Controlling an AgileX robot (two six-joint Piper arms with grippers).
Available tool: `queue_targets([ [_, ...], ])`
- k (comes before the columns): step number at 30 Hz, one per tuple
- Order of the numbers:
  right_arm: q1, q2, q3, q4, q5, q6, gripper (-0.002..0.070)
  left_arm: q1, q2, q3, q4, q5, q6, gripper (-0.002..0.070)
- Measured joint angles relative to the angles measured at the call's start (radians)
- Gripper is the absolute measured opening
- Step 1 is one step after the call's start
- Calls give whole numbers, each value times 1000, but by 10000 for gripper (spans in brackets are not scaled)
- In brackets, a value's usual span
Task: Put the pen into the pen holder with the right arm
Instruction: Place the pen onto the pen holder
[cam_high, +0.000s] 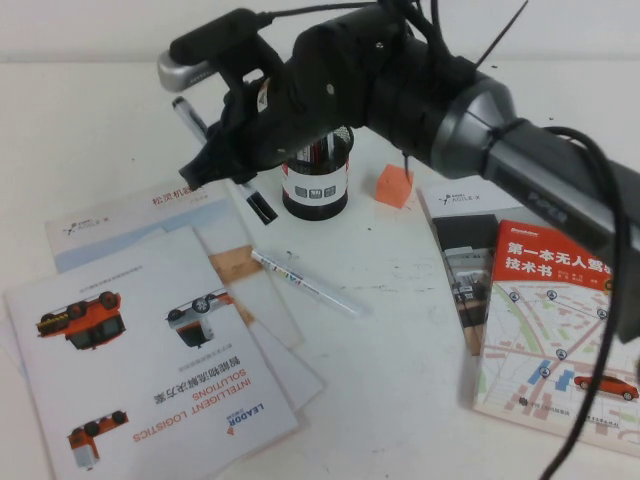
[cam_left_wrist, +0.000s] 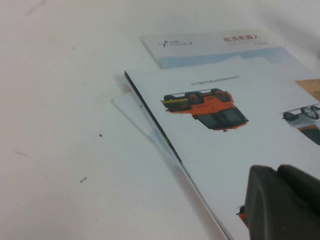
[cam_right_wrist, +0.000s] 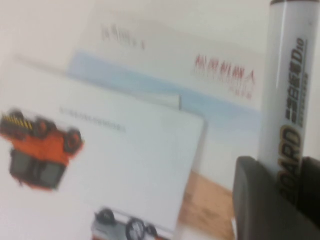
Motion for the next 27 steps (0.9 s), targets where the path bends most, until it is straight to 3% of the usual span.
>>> queue_targets([
  [8, 0, -173, 388, 31, -341, 1, 116, 0, 0, 0, 0, 0, 0, -3],
  [18, 0, -622, 1048, 42, -1118, 1, 116, 0, 0, 0, 0, 0, 0, -3],
  [21, 0, -659, 1135, 45, -1284, 1, 116, 0, 0, 0, 0, 0, 0, -3],
  [27, -11, -607, 1158, 87, -1412, -62, 116, 0, 0, 0, 0, 0, 0, -3],
])
